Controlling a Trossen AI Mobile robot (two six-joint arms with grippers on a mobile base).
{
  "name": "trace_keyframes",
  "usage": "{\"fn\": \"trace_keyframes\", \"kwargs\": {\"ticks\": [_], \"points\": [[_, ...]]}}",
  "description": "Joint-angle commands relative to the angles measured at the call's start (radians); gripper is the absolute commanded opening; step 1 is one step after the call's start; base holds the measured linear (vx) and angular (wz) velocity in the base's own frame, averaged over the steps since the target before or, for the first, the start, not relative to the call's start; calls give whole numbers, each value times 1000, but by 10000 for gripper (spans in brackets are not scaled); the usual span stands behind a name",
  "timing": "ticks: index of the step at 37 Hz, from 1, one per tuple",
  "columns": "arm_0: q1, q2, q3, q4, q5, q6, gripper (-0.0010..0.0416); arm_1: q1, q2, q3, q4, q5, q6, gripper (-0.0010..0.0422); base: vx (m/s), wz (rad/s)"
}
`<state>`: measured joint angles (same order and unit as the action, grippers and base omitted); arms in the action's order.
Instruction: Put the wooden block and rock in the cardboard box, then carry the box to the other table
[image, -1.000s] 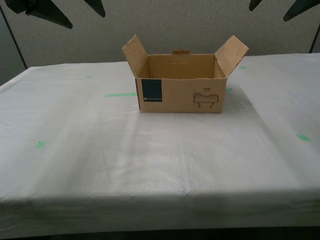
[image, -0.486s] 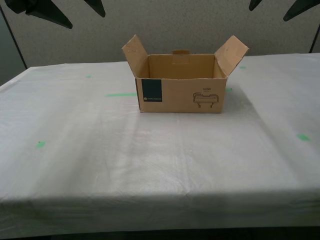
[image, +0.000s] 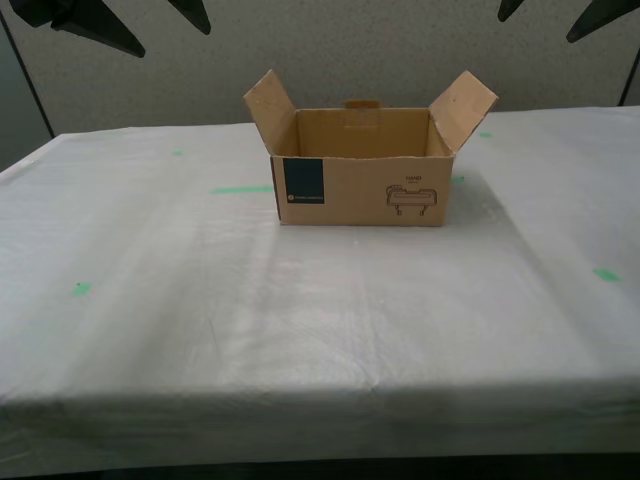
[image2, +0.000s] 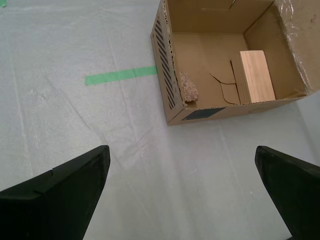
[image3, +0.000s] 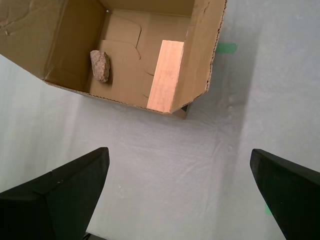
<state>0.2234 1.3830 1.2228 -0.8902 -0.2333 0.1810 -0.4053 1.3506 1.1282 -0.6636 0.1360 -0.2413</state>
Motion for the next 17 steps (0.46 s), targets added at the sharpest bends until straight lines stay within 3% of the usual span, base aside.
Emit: {"fn": "trace_keyframes", "kwargs": {"ticks": [1, 17], "points": [[0, 0, 1, 0, 3, 2, 394, 0, 0, 1, 1, 0, -2, 398, 0, 0], [0, 0, 1, 0, 3, 2, 394, 0, 0, 1, 1, 0, -2, 398, 0, 0]]}}
